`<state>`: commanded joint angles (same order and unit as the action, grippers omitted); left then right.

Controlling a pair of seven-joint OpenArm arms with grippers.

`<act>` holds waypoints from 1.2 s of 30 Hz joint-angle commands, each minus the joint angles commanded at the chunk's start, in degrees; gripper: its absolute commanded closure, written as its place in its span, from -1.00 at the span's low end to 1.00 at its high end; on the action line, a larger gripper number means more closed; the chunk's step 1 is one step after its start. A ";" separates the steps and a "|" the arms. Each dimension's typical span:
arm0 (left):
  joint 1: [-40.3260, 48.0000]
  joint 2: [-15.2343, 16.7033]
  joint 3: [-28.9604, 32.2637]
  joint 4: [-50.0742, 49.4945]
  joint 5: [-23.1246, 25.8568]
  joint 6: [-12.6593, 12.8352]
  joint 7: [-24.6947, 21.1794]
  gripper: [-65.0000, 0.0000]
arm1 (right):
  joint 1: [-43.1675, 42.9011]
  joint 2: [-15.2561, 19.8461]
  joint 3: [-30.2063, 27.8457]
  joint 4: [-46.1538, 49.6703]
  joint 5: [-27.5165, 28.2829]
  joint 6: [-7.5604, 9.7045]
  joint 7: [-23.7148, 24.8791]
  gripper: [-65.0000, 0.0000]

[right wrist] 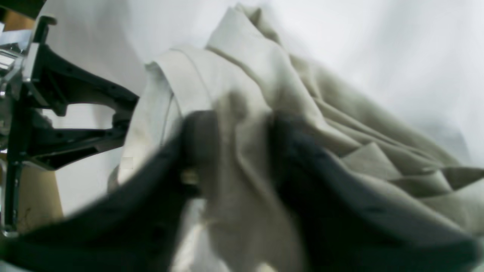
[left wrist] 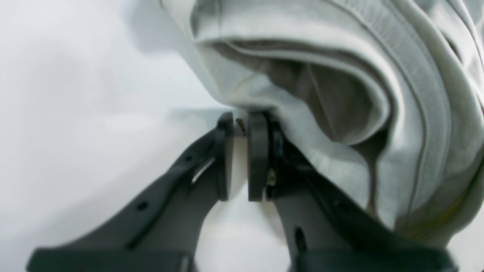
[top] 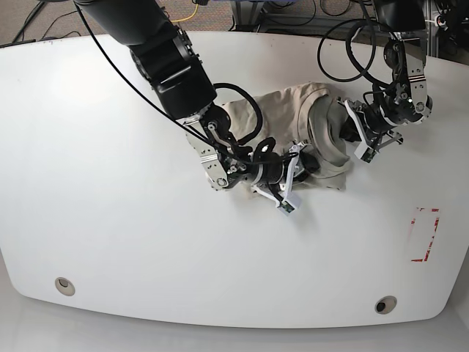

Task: Layout the t-shirt on the table in an organized manner, then fold the t-shirt properly
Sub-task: 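Grasp the folded bundle edges with both grippers and tuck the fabric, then fold the bundle over with both grippers, pressing the layers together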

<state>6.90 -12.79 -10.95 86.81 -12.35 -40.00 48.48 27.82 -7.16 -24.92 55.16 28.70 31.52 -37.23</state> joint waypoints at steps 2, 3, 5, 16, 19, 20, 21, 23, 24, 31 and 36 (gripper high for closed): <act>-0.09 0.00 0.00 0.00 0.00 0.00 0.00 0.83 | 0.44 0.00 0.00 0.00 0.00 0.00 0.00 0.90; -0.09 0.00 0.00 0.00 0.00 0.00 0.00 0.83 | 0.62 0.00 0.00 0.00 0.00 0.00 0.00 0.91; -0.09 0.00 0.00 0.00 0.00 0.00 0.00 0.83 | 0.79 0.09 0.00 0.09 0.00 0.00 0.00 0.91; -0.09 0.00 0.00 0.00 0.00 0.00 0.00 0.83 | 1.67 1.49 0.35 5.45 0.44 -0.53 -1.76 0.92; -0.09 0.00 0.00 0.00 0.00 0.00 0.00 0.83 | 2.64 1.67 0.35 5.45 0.35 -0.53 -1.85 0.92; 0.00 0.00 0.00 0.00 0.00 0.00 0.00 0.83 | 2.73 1.76 0.35 5.45 0.18 -0.53 -1.85 0.92; 0.00 0.00 0.00 0.00 0.00 0.00 0.00 0.83 | 2.90 1.76 0.35 5.45 0.18 -0.53 -1.85 0.92; 0.00 0.00 0.00 0.00 0.00 0.00 0.00 0.83 | 3.08 1.85 0.35 5.45 0.44 -0.53 -2.02 0.89; 0.00 0.00 0.00 0.00 0.00 0.00 0.00 0.83 | 3.16 1.85 0.35 5.45 0.44 -0.53 -2.11 0.85; 0.00 0.09 0.00 -0.09 0.00 0.00 -0.09 0.83 | 2.64 1.49 0.26 5.54 0.44 -0.53 -2.20 -0.40; 0.00 0.09 0.00 -0.09 0.00 0.00 -0.09 0.83 | 1.23 1.49 0.18 5.54 0.00 -0.53 -2.11 -0.44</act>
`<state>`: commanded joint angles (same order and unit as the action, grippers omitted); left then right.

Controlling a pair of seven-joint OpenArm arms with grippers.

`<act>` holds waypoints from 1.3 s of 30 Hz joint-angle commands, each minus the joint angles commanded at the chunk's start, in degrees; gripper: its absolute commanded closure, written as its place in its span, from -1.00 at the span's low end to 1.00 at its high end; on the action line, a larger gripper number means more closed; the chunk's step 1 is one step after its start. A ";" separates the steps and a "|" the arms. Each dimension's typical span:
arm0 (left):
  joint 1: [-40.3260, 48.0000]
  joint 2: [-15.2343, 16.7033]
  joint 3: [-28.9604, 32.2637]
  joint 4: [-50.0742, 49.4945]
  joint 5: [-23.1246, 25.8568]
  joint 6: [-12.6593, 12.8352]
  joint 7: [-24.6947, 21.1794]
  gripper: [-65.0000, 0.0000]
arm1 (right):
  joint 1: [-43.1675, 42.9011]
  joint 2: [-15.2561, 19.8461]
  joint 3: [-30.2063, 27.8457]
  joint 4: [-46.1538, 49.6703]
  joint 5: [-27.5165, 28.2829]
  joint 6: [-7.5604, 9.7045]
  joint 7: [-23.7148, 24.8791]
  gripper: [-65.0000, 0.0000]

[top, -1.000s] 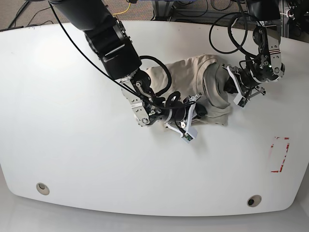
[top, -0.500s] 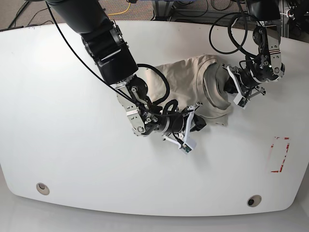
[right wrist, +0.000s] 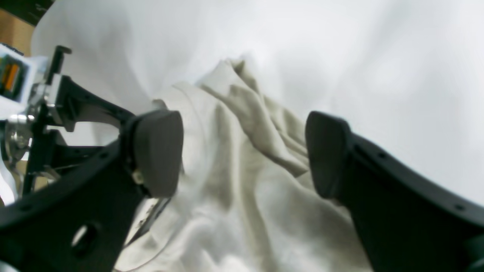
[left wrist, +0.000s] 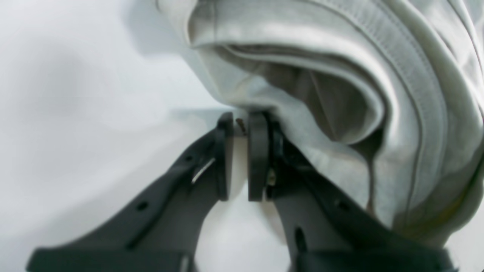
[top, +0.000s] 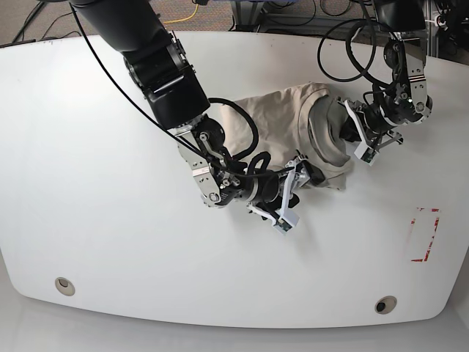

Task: Layout the t-shirt on the table in an organized manner, then fold the t-shirt properly
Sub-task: 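Fold the bundle over with both grippers, pressing the layers together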

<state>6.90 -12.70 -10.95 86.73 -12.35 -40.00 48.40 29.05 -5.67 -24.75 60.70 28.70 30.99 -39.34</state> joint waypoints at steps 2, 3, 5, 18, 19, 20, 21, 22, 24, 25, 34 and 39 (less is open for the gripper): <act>0.00 0.00 0.00 0.00 0.00 0.00 0.00 0.83 | -0.18 0.18 -0.18 -0.18 0.00 0.00 0.00 -0.44; 0.00 0.00 0.00 0.00 0.00 0.00 0.00 0.83 | -0.26 0.26 -0.62 -0.26 0.00 0.00 0.00 -0.44; 0.00 0.00 0.00 0.00 0.00 0.00 0.00 0.83 | -0.62 0.53 -2.55 -0.35 0.00 0.00 0.00 -0.44; -0.09 0.00 0.00 0.09 0.00 0.00 0.00 0.83 | -1.32 3.25 -7.82 -0.35 -0.09 0.18 0.35 0.46; -0.09 0.00 0.00 0.09 0.00 0.00 0.00 0.83 | -1.32 3.43 -7.82 -0.35 -0.09 0.35 0.35 0.52; -0.09 0.00 0.00 0.09 0.00 0.00 0.00 0.83 | -1.32 3.43 -7.82 -0.26 -0.09 0.35 0.35 0.60; -0.09 0.00 0.00 0.09 0.00 0.00 0.00 0.83 | -1.32 3.52 -7.82 -0.26 -0.09 0.35 0.35 0.66; 0.00 0.00 0.00 0.09 0.00 0.00 0.00 0.83 | -1.23 3.52 -7.82 -0.18 -0.09 0.35 0.35 0.71; 0.00 0.00 0.00 0.09 0.00 0.00 0.00 0.83 | -1.05 3.60 -7.82 -0.09 -0.09 0.26 0.26 0.81; 0.00 0.00 0.00 0.09 0.00 0.00 0.00 0.83 | -0.97 3.60 -7.74 0.00 0.00 0.26 0.09 0.87; 0.18 0.00 0.00 0.09 0.00 0.00 0.00 0.83 | 0.62 3.69 -7.12 1.49 0.00 -0.09 0.00 0.92; 0.18 0.00 0.00 0.09 0.00 0.00 0.00 0.83 | 1.58 3.69 -2.37 1.49 0.00 -0.09 -0.09 1.00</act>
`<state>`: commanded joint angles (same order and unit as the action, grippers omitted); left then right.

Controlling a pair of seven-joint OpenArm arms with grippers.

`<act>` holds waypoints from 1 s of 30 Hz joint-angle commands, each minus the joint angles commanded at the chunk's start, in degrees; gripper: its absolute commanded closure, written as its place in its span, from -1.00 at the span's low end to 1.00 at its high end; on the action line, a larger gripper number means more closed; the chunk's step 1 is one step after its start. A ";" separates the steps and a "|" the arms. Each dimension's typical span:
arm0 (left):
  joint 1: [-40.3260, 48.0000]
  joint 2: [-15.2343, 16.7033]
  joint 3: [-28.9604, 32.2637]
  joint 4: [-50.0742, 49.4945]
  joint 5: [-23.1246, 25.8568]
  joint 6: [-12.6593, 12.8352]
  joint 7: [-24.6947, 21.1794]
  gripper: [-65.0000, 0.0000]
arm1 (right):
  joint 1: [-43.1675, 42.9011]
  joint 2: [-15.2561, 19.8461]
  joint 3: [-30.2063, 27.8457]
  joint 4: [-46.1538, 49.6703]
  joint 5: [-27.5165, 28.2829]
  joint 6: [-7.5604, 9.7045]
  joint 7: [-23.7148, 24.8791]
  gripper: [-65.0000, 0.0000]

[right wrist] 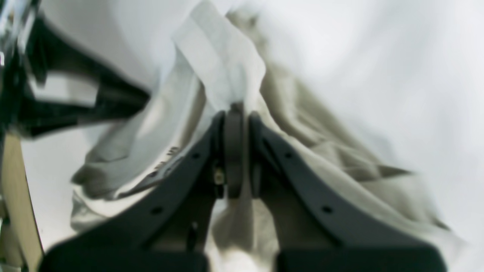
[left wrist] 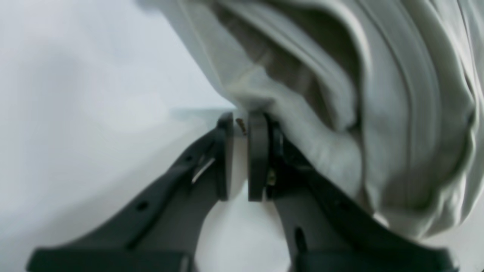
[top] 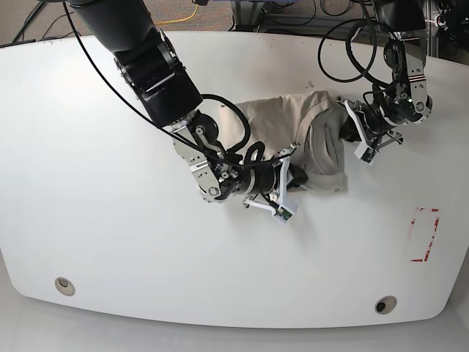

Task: Layout the t-shirt on the table in an organized manner, then fold the t-shirt properly
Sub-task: 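Fold the bundle over with both grippers, pressing the layers together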

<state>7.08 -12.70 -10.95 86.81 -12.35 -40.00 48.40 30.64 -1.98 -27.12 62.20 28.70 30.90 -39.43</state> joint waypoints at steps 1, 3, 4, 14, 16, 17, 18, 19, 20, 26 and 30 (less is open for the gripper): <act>0.09 0.00 0.00 0.00 0.00 0.00 0.00 0.83 | 0.00 0.00 0.62 0.00 0.00 0.00 0.00 1.00; 0.09 0.00 0.00 0.00 0.00 0.00 0.00 0.83 | 0.18 0.00 1.23 0.00 0.00 0.00 0.00 1.00; 0.09 0.00 0.00 0.00 0.00 0.00 0.00 0.83 | 0.44 0.00 1.32 0.00 0.00 0.00 0.00 1.00; -0.09 0.00 0.09 -0.09 0.00 0.00 0.00 0.83 | 0.62 -0.26 1.32 -0.18 0.00 -0.09 0.44 0.35; -0.18 0.00 1.05 -0.09 0.00 0.00 0.00 0.83 | 0.62 -0.26 1.32 -0.18 0.00 -0.70 0.44 0.06; -0.18 0.00 1.23 0.00 0.00 0.00 0.00 0.83 | 0.62 -0.26 1.32 -0.18 0.00 -1.41 0.44 -0.07; -0.18 0.00 1.41 0.00 0.00 0.00 0.00 0.83 | 0.70 -0.26 1.32 -0.09 0.00 -1.93 0.44 -0.15; 0.00 0.00 1.41 0.18 0.00 0.00 0.09 0.83 | 0.88 -0.26 1.32 0.00 0.00 -2.73 0.53 -0.28; 0.00 0.00 1.41 1.14 0.00 0.00 0.09 0.83 | 1.05 -0.26 1.32 0.18 0.00 -3.25 0.53 -0.39; 0.09 -0.70 1.05 12.40 0.00 0.00 0.26 0.83 | 3.08 0.62 1.32 8.00 0.35 -3.60 -1.76 -0.53; 0.09 -1.23 0.18 20.31 0.00 0.00 0.35 0.83 | 2.64 2.81 1.32 15.56 0.44 -3.60 -5.80 -0.52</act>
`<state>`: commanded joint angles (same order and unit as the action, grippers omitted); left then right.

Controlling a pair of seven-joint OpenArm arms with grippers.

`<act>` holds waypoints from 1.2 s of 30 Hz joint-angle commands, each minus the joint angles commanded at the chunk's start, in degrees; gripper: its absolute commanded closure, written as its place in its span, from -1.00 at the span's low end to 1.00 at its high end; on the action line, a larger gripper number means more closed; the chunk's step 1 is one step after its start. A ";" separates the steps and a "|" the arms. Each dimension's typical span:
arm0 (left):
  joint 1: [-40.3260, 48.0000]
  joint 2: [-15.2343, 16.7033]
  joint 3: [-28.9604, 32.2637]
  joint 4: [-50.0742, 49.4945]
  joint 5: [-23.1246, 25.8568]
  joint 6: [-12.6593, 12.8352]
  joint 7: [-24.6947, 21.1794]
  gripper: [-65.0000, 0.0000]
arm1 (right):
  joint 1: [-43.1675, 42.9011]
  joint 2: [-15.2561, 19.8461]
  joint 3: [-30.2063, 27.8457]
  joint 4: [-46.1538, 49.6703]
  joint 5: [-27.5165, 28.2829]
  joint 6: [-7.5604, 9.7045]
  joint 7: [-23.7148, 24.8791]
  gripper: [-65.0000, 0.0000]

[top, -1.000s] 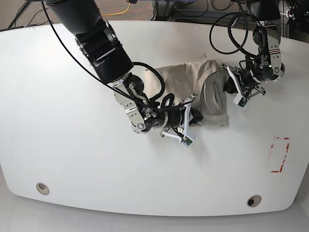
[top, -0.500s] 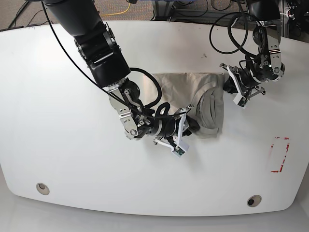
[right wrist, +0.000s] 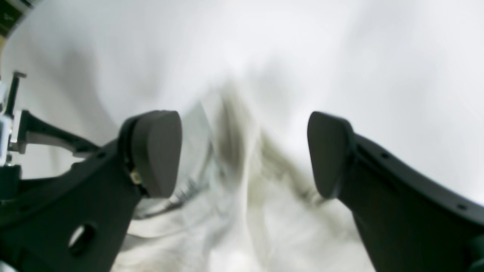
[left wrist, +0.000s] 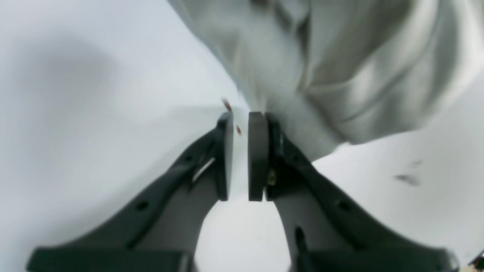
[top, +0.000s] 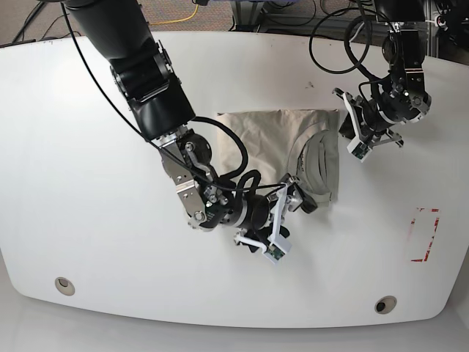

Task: Layout the t-shirt on the table in an organized manner, then fold the t-shirt properly
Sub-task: 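Fold the bundle over with both grippers, pressing the layers together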

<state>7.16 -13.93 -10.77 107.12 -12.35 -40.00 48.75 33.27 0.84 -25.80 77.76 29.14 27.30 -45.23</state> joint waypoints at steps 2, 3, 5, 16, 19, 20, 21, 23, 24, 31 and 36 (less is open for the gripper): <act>0.00 0.35 0.26 1.85 -0.09 0.00 0.00 0.83 | -1.05 1.05 0.09 2.37 -0.35 0.00 -1.23 -0.50; 0.00 1.14 0.62 2.46 -0.09 0.00 0.00 0.83 | -1.67 1.76 0.09 3.25 -0.35 0.00 -1.67 -0.43; 0.00 2.37 0.88 3.25 -0.09 0.00 0.00 0.83 | -2.55 2.81 0.09 3.96 -0.26 0.18 -1.76 -0.25; -0.35 9.49 8.97 -0.79 0.35 0.00 -0.35 0.83 | -6.86 7.47 0.00 -3.25 -0.44 0.97 5.01 0.87; -0.53 10.64 10.11 -4.40 0.35 0.00 -0.44 0.83 | -6.86 8.09 0.00 -7.30 -0.53 3.52 8.79 0.87; -1.23 11.08 10.11 -6.33 0.35 0.00 -0.53 0.83 | -6.86 8.44 0.00 -9.67 -0.53 4.57 11.08 0.87; -2.02 11.25 10.11 -8.26 0.35 0.00 -0.53 0.83 | -6.86 8.44 0.00 -12.13 -0.53 5.27 13.27 0.87; -3.16 10.99 10.11 -11.87 0.35 0.00 -0.53 0.83 | -7.12 9.05 -0.09 -16.09 -0.62 6.77 17.67 0.87; -3.87 10.73 10.02 -14.33 0.35 0.00 -0.53 0.83 | -7.21 9.67 -0.18 -18.20 -0.62 7.47 20.48 0.87; -5.63 5.71 10.02 -22.86 0.35 0.00 -4.31 0.83 | -10.46 13.19 -0.09 -22.68 -0.53 8.88 26.81 0.87; -7.12 2.55 10.02 -26.99 0.26 0.00 -5.36 0.83 | -16.88 17.05 0.09 -15.82 0.00 8.44 26.02 0.87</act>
<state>0.04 -11.38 -0.75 80.13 -12.09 -40.00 43.38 16.40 17.89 -25.71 61.93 29.14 35.74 -19.21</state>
